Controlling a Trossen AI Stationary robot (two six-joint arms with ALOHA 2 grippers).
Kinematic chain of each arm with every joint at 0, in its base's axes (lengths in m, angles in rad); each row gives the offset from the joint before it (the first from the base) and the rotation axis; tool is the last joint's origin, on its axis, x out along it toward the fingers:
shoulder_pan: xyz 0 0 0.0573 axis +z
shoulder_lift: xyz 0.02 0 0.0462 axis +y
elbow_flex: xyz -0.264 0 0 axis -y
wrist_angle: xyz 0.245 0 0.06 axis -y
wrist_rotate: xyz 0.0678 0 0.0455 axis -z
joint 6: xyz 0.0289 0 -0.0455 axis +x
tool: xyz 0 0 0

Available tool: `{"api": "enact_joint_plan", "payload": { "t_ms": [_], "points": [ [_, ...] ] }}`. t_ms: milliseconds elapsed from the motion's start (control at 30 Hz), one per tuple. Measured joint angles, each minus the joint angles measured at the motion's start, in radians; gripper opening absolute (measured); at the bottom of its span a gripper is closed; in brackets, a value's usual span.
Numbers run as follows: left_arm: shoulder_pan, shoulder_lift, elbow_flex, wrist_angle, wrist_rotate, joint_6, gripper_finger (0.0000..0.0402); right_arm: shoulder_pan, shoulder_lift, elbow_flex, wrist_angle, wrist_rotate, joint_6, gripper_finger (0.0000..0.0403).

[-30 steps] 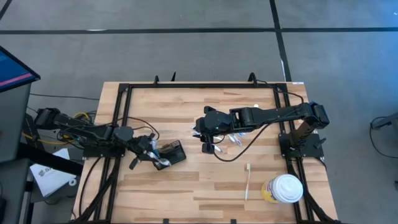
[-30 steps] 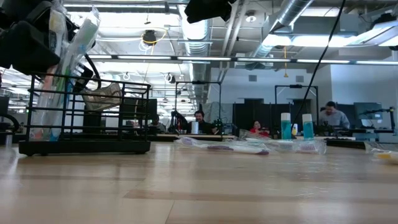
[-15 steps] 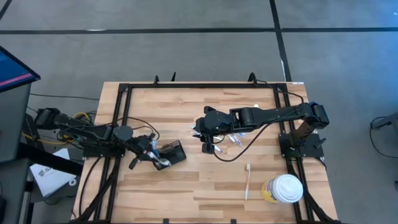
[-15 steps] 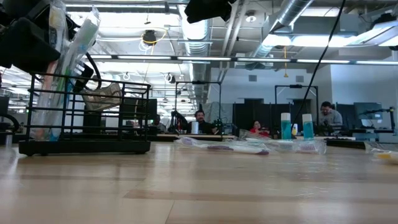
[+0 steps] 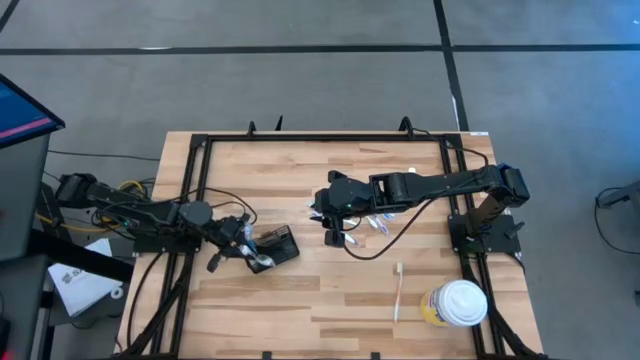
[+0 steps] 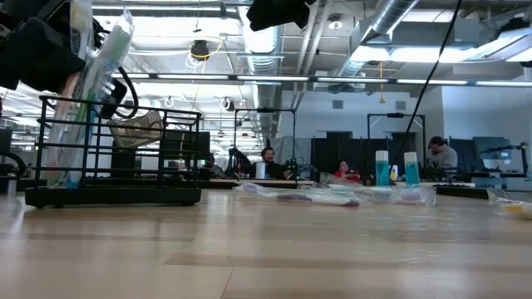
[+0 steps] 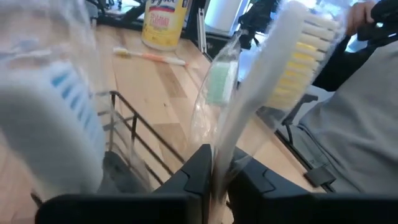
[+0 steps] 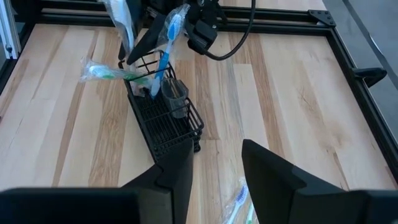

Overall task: Pick & Place toothbrushing station
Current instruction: Put the left orange toothbrush into the bottom left section of the mesh organizer

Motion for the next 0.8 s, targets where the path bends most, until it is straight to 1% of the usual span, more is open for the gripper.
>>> {"api": "enact_joint_plan", "payload": {
  "t_ms": [100,167,267,400,533,667,800],
  "points": [
    [0.0,0.005,-0.025,0.009,-0.016,-0.001,0.0032,0.0,0.0,0.0,0.0,0.0,0.0,0.0128],
    [0.0,0.006,-0.05,0.047,-0.027,-0.018,0.0044,0.0,0.0,0.0,0.0,0.0,0.0,0.0128],
    [0.0,0.006,-0.076,0.105,-0.029,-0.026,0.008,0.0,0.0,0.0,0.0,0.0,0.0,0.0128],
    [0.0,0.006,-0.076,0.136,-0.019,-0.028,0.0131,0.0,0.0,0.0,0.0,0.0,0.0,0.0128],
    [0.0,0.005,-0.076,0.215,0.001,-0.029,0.0164,0.0,0.0,0.0,0.0,0.0,0.0,0.0128],
    [0.0,0.005,-0.076,0.276,0.041,-0.029,0.0179,0.0,0.0,0.0,0.0,0.0,0.0,0.0128],
    [0.0,0.005,-0.076,0.308,0.049,-0.03,0.0181,0.0,0.0,0.0,0.0,0.0,0.0,0.0128]
  ]
}}
